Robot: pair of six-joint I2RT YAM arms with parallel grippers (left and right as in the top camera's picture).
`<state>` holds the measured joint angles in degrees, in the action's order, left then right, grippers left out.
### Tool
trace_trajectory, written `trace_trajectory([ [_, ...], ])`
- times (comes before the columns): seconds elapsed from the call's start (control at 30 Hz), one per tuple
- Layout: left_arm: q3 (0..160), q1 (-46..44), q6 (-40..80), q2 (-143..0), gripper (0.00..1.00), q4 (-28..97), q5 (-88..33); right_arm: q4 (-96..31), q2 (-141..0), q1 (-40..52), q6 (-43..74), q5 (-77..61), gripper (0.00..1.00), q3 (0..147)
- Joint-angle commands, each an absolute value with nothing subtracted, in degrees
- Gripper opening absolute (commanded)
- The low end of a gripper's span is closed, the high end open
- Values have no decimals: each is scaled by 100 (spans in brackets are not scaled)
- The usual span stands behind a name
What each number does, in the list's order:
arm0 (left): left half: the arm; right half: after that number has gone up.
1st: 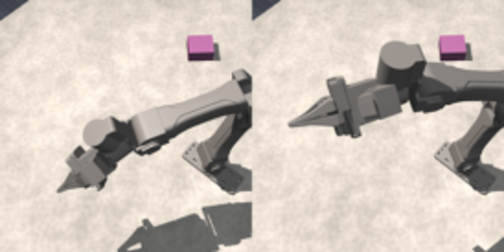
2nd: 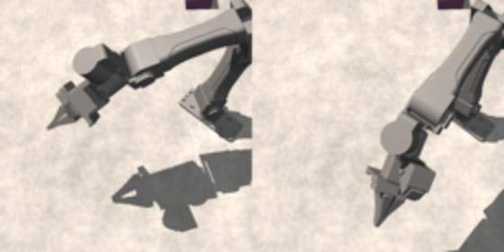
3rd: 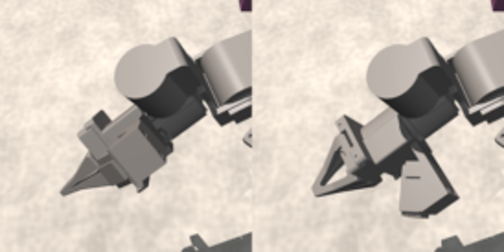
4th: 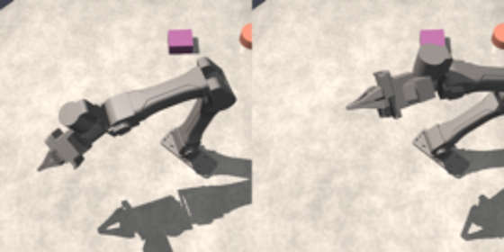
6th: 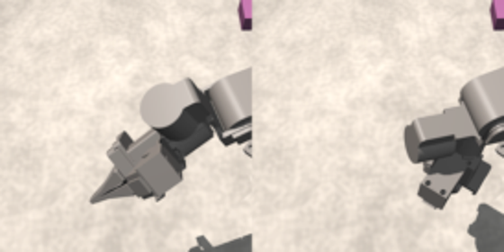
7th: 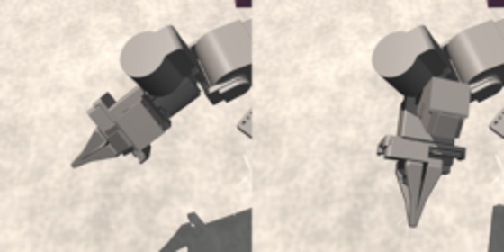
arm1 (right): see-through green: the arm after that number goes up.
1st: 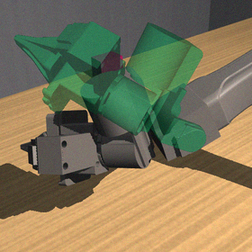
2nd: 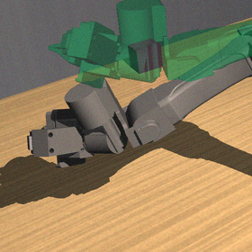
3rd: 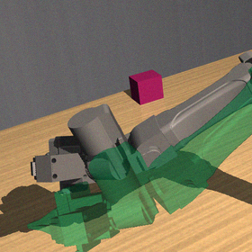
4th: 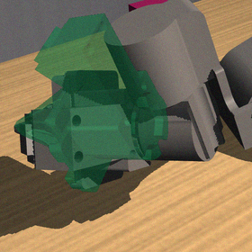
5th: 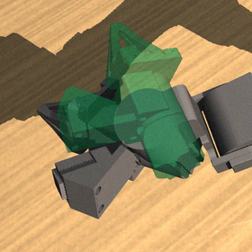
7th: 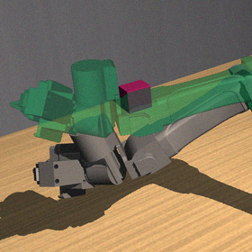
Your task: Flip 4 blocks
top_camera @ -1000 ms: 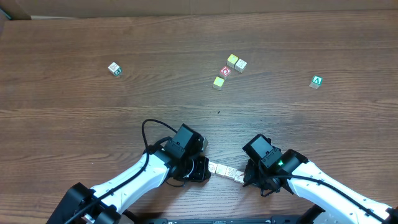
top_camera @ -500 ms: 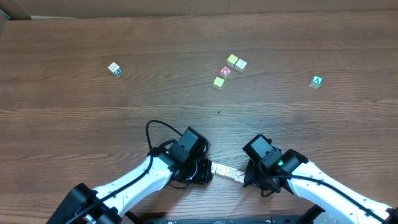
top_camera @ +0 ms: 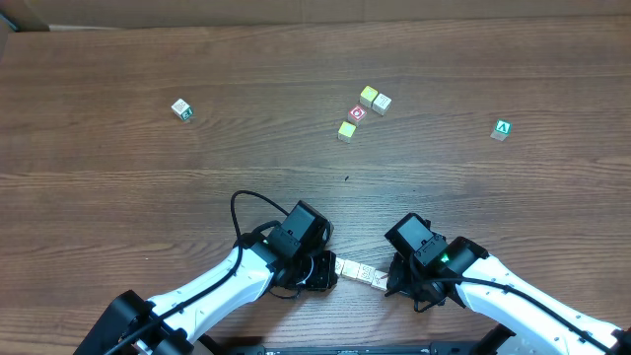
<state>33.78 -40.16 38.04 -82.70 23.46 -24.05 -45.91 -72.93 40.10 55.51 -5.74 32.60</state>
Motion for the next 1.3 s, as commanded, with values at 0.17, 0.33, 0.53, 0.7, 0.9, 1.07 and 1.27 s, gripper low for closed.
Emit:
trace_trajectory([
  [0.17, 3358, -4230, 4034, -8315, 4, 2237, -2202, -4576, -7288, 3977, 5612, -565, 4, 3271],
  [0.33, 3358, -4241, 4034, -8315, 4, 2228, -2202, -4576, -7288, 3977, 5612, -565, 4, 3271],
  [0.53, 3358, -4241, 4099, -8315, 4, 2224, -2137, -4582, -7288, 3977, 5614, -567, 4, 3271],
  [0.7, 3358, -4241, 4119, -8315, 4, 2213, -2137, -4595, -7288, 3977, 5614, -567, 4, 3271],
  [0.9, 3358, -4241, 4139, -8315, 4, 2176, -2139, -4598, -7288, 3977, 5614, -567, 4, 3271],
  [1.07, 3358, -4241, 4139, -8315, 4, 2176, -2141, -4598, -7288, 3977, 5614, -567, 4, 3271],
  [1.27, 3358, -4241, 4134, -8315, 4, 2228, -2215, -4600, -7288, 3977, 5612, -567, 4, 3271],
])
